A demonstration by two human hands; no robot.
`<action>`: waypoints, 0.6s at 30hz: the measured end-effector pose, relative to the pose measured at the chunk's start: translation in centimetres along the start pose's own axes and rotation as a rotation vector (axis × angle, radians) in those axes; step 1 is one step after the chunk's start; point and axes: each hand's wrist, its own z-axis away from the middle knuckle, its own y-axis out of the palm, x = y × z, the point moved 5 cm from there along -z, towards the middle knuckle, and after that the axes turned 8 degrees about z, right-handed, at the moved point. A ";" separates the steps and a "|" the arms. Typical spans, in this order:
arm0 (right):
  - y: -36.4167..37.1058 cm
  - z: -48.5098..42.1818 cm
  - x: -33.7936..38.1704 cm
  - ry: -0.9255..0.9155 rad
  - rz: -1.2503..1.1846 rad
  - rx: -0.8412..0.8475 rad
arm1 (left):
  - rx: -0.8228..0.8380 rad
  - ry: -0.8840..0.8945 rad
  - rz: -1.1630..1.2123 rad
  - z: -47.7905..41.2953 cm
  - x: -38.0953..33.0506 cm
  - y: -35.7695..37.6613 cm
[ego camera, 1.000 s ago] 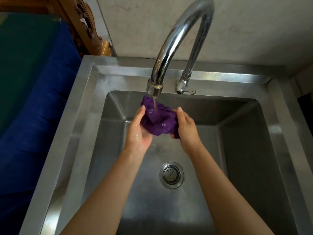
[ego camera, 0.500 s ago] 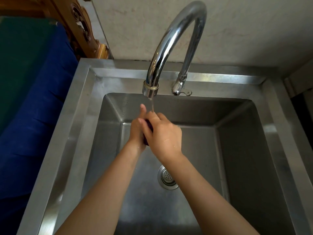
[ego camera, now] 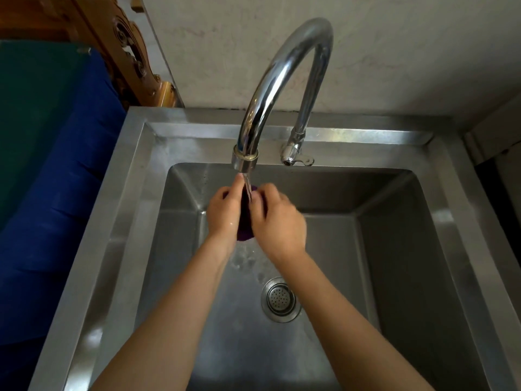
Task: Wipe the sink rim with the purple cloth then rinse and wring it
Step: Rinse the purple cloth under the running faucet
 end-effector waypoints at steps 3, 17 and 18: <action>-0.3 1.0 2.4 -0.055 0.077 -0.046 | 0.200 -0.218 0.191 1.1 0.8 1.3; 2.8 -1.3 -5.2 0.305 -0.680 0.167 | 0.024 0.137 0.034 1.3 -0.7 0.1; 2.5 -1.1 -5.2 0.307 -0.724 0.173 | 0.021 0.124 0.045 1.2 -0.4 -0.1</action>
